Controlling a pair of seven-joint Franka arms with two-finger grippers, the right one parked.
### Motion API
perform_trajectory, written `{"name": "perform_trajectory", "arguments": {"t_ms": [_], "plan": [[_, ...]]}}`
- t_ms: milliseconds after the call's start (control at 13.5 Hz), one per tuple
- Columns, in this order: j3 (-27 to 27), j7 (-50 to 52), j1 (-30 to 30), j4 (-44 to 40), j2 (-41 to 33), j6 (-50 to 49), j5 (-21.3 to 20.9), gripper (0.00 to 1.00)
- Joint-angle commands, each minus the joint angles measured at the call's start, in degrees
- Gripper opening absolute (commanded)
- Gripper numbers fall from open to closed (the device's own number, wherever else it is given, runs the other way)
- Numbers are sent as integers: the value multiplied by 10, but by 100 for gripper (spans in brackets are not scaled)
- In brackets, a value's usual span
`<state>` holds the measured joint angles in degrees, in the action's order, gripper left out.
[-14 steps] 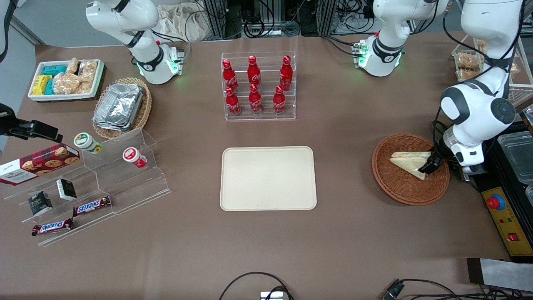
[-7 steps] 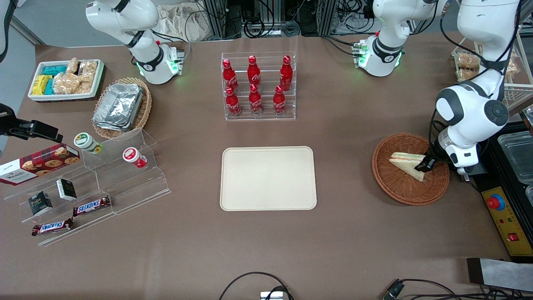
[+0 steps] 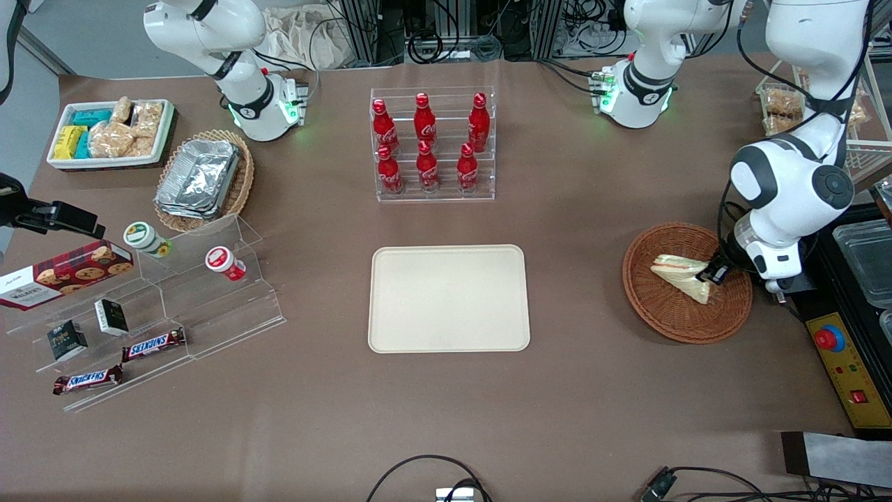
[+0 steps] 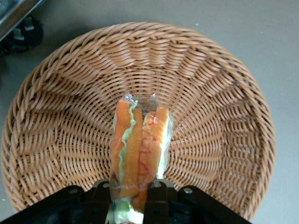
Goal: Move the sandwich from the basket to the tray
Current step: 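Lift the grasped sandwich up out of the basket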
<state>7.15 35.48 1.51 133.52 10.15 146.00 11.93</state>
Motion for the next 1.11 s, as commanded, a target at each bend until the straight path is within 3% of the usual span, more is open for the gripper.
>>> {"name": "perform_trajectory", "arguments": {"t_ms": [0, 370, 593, 1037], "plan": [[3, -40, 5, -16, -46, -75, -25, 21], [-4, -124, 7, -128, -66, -258, -64, 21], [-39, -151, 9, -144, -71, -283, -99, 22], [-108, -185, 9, -205, -63, -330, -99, 22]]}}
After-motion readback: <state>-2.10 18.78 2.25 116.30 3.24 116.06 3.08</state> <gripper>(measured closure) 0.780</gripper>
